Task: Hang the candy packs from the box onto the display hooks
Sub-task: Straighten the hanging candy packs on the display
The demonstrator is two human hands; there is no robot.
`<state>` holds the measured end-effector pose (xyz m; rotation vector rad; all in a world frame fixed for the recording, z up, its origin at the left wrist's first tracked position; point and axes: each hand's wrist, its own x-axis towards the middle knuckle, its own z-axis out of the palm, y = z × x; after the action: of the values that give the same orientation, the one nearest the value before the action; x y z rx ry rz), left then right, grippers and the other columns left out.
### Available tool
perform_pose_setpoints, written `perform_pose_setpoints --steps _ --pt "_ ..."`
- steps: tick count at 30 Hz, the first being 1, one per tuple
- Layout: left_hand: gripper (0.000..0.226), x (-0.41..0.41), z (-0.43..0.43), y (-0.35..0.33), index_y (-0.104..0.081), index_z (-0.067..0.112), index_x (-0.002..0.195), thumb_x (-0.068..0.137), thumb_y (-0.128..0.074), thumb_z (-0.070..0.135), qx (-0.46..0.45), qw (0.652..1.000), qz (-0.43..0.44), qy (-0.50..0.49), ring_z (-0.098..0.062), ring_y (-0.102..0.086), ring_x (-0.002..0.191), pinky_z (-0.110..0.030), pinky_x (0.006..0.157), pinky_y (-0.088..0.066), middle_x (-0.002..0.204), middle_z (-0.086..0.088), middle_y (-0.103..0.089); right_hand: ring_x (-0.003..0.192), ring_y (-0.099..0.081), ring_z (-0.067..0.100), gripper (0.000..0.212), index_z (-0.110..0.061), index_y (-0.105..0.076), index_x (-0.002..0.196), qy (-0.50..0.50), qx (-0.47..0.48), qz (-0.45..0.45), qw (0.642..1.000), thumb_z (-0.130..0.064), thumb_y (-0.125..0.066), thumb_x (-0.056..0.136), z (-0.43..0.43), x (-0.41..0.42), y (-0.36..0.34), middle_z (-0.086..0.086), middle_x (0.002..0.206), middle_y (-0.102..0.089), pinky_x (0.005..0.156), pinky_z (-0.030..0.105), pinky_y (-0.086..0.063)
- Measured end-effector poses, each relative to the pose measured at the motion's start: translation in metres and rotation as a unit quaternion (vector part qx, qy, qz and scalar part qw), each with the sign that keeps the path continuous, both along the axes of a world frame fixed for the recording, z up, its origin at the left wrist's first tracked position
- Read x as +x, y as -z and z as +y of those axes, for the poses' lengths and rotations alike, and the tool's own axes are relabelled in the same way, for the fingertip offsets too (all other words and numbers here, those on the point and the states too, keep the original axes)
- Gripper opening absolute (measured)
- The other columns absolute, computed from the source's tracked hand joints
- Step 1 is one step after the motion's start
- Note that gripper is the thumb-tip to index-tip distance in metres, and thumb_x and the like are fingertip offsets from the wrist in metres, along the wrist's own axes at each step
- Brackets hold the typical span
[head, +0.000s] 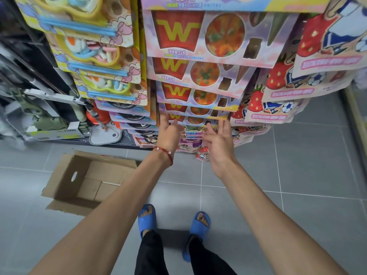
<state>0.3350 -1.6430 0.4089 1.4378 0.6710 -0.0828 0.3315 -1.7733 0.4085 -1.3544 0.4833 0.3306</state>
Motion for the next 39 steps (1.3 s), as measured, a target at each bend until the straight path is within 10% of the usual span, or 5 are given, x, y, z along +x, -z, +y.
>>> perform_pose_setpoints --steps 7,12,20,26,39 --pt "0.068 -0.006 0.004 0.006 -0.025 0.027 0.158 0.097 -0.048 0.005 -0.021 0.999 0.017 0.018 -0.025 -0.056 0.129 -0.054 0.112 -0.043 0.15 -0.002 -0.051 0.145 -0.044 0.017 0.095 -0.031 -0.007 0.164 0.006 0.012 0.005 1.0 0.016 -0.049 0.093 0.0 0.0 -0.005 -0.008 0.171 -0.013 0.113 0.04 -0.044" --pt "0.062 -0.021 0.004 -0.023 -0.031 0.02 0.153 0.099 -0.047 -0.005 -0.025 0.999 0.012 0.022 -0.019 -0.059 0.12 -0.028 0.09 -0.051 0.133 0.008 -0.057 0.137 -0.05 0.02 0.078 -0.024 -0.026 0.16 0.018 0.03 0.03 0.999 0.016 -0.043 0.095 -0.008 -0.009 -0.028 0.001 0.168 -0.026 0.089 0.025 -0.051" --pt "0.084 -0.019 -0.003 -0.058 -0.009 0.028 0.161 0.096 -0.049 -0.007 -0.061 0.997 -0.031 -0.047 -0.024 -0.057 0.13 -0.052 0.112 -0.044 0.161 -0.004 -0.034 0.139 -0.051 0.025 0.081 -0.015 -0.016 0.162 0.046 0.109 0.017 0.993 0.018 -0.046 0.095 -0.007 -0.008 -0.073 0.006 0.167 -0.027 0.111 0.038 -0.047" --pt "0.09 -0.013 -0.006 -0.062 -0.005 0.03 0.161 0.094 -0.034 -0.022 -0.112 0.992 -0.047 -0.037 -0.006 -0.069 0.098 -0.015 0.075 -0.056 0.161 -0.016 -0.033 0.134 -0.056 0.025 0.086 -0.02 -0.011 0.163 0.064 0.108 0.013 0.992 0.013 -0.055 0.096 -0.012 -0.009 -0.079 0.005 0.164 -0.033 0.114 0.044 -0.045" --pt "0.086 -0.032 0.001 -0.103 -0.017 0.027 0.161 0.089 -0.057 0.004 -0.036 0.997 -0.068 -0.023 -0.028 -0.048 0.14 -0.057 0.113 -0.041 0.163 0.004 -0.032 0.135 -0.054 0.026 0.078 -0.02 -0.019 0.162 0.003 0.037 0.009 0.999 0.01 -0.052 0.097 -0.008 -0.029 -0.113 0.008 0.16 -0.039 0.111 0.041 -0.047"
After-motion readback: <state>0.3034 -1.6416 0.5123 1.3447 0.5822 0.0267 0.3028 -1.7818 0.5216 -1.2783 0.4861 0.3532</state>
